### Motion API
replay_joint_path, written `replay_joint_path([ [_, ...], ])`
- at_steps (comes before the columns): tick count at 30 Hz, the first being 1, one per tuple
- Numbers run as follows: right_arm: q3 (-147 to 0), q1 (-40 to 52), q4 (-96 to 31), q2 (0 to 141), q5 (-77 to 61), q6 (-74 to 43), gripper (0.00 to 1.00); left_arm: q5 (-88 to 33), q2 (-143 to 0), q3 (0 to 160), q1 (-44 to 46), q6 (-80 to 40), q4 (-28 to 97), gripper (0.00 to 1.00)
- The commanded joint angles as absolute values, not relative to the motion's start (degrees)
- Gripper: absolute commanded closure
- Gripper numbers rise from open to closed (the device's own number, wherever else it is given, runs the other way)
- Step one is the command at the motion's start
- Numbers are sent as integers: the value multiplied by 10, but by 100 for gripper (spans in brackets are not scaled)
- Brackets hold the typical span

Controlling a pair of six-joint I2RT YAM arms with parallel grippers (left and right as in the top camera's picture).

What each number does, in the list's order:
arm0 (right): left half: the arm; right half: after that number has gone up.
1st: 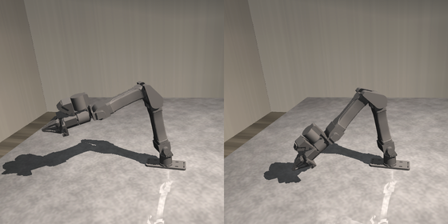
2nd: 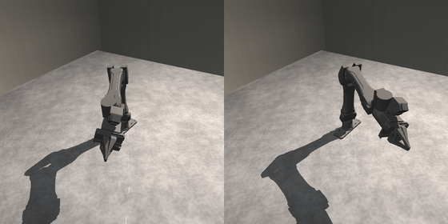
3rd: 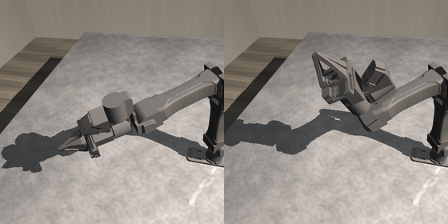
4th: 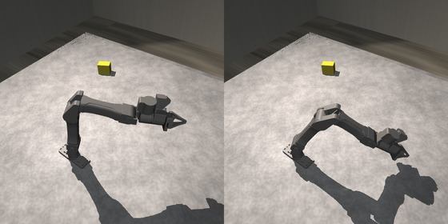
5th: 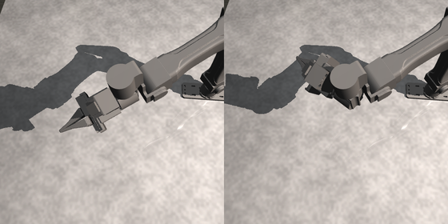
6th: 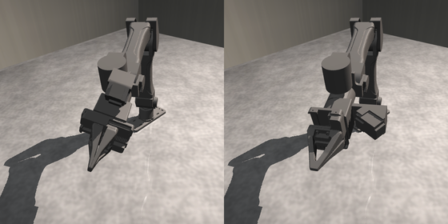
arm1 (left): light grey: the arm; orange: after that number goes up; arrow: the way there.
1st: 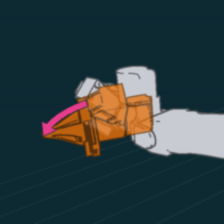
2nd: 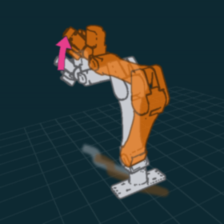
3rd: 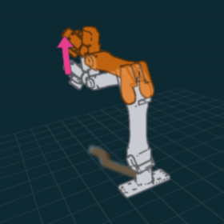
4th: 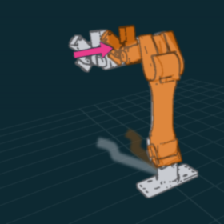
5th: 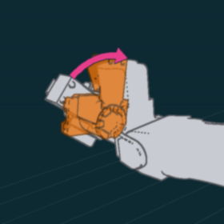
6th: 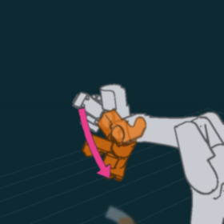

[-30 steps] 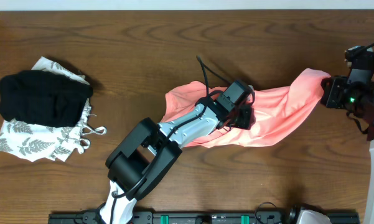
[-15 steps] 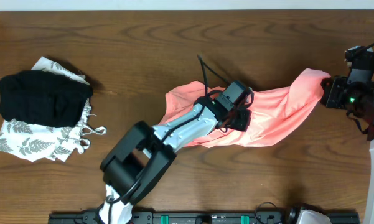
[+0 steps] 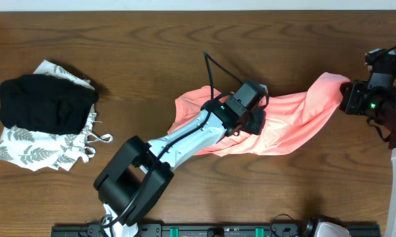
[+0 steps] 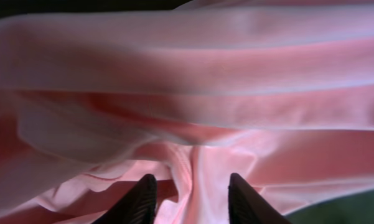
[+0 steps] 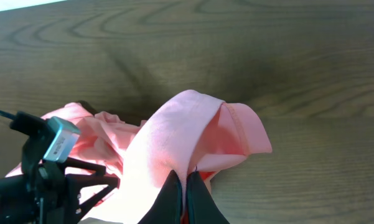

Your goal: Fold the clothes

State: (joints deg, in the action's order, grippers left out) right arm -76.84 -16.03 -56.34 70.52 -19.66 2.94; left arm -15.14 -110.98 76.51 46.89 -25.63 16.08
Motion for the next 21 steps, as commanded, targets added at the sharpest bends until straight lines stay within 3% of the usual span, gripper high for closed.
replay_joint_path([
  [1,-780,-158,-564,705,-197,22,99,-146,-1143,767,468,-289,163,57],
  [21,-780,-158,-563,705,-197,22,99,-208,-1168,767,468,-288,104,61],
])
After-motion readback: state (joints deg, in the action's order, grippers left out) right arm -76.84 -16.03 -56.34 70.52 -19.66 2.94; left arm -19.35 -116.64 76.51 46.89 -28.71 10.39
